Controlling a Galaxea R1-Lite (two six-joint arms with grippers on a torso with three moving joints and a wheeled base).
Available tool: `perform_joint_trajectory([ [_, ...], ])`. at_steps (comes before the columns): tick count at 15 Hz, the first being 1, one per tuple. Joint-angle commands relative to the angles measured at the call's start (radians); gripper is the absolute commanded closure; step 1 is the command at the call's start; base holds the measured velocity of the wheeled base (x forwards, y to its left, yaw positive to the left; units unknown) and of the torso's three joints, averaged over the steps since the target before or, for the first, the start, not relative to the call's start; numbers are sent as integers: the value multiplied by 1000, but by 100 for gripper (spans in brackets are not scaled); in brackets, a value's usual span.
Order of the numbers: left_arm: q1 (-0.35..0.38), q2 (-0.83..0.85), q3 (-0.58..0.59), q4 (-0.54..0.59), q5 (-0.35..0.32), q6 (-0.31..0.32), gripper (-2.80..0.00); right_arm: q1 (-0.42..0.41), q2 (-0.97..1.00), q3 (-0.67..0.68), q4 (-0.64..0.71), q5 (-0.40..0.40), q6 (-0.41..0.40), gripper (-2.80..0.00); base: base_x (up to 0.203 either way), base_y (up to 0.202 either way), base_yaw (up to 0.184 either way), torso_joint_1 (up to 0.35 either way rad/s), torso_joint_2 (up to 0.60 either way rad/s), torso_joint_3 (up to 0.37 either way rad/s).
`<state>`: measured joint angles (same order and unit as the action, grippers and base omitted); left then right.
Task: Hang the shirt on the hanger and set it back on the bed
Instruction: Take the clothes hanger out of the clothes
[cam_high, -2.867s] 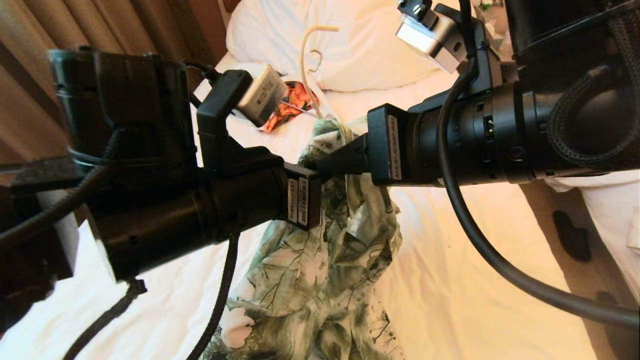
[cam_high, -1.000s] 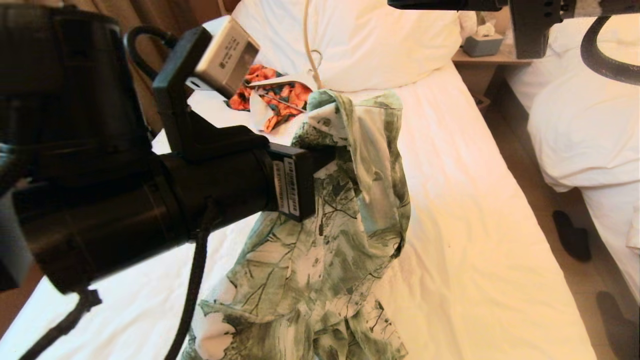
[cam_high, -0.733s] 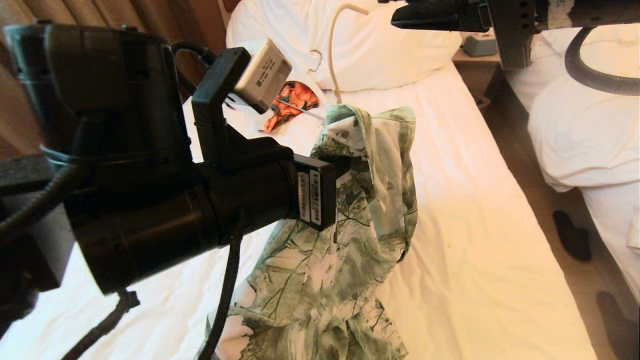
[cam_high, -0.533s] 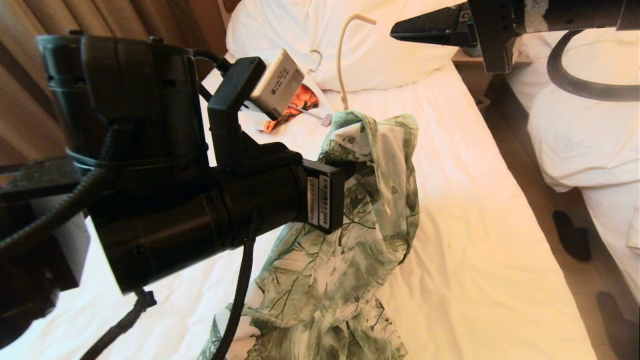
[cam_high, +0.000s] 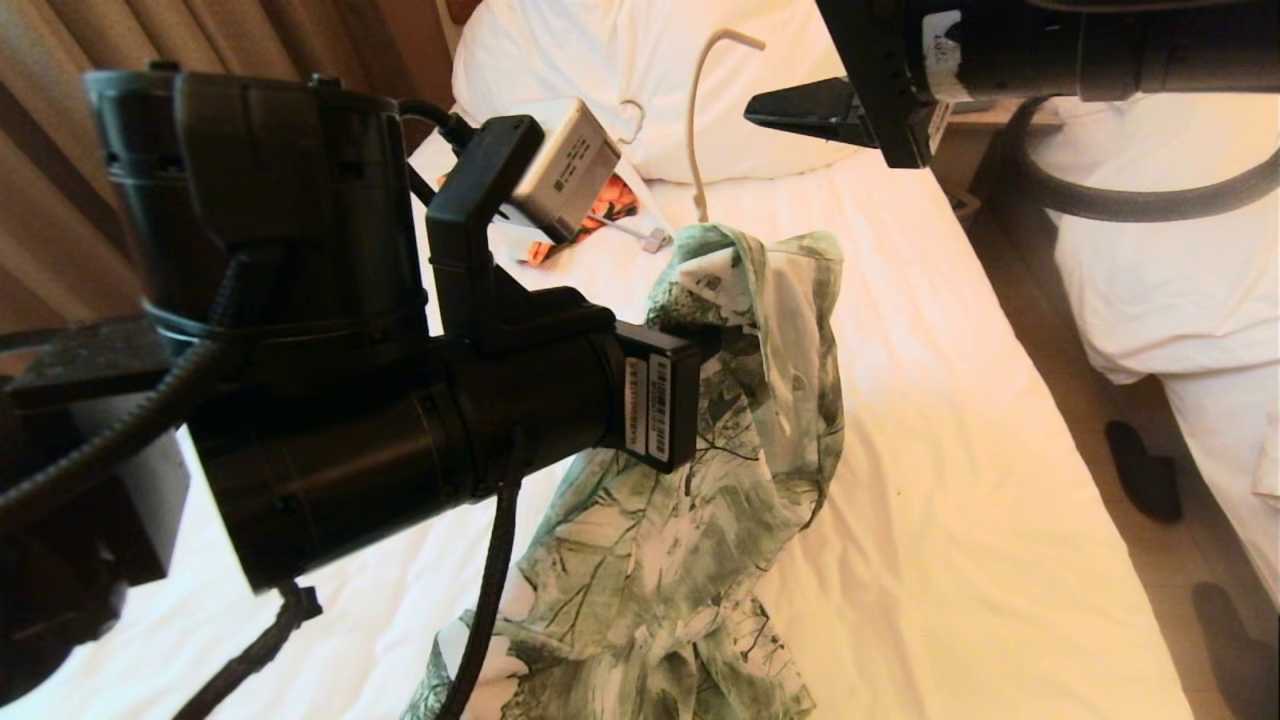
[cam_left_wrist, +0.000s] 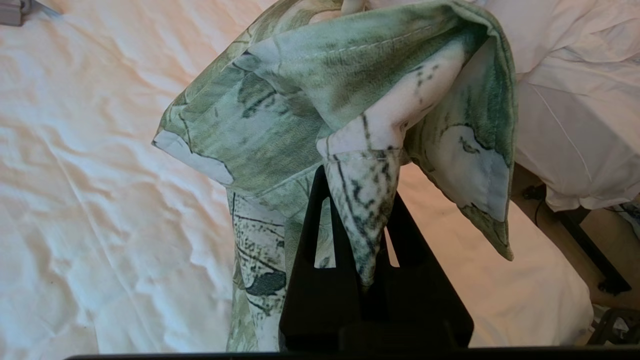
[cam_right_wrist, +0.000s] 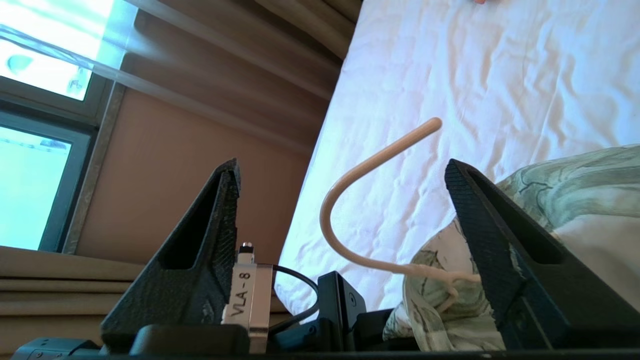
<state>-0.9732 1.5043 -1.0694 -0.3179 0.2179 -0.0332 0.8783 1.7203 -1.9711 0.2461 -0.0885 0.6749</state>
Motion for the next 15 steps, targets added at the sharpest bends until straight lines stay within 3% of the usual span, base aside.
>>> perform_joint_trajectory([
  [1, -3, 4, 0, -3, 1, -1, 0, 1, 23, 0, -2, 1, 5, -280, 0, 0, 0, 0, 0, 0],
  [7, -34, -2, -14, -3, 3, -1, 0, 1, 51, 0, -91, 1, 3, -280, 0, 0, 0, 0, 0, 0],
  [8, -35, -3, -14, -3, 5, -1, 0, -1, 51, 0, -93, 3, 3, 0, 0, 0, 0, 0, 0, 0],
  [15, -35, -1, -12, -3, 1, 1, 0, 13, 50, 0, -96, 6, 5, 0, 0, 0, 0, 0, 0, 0],
])
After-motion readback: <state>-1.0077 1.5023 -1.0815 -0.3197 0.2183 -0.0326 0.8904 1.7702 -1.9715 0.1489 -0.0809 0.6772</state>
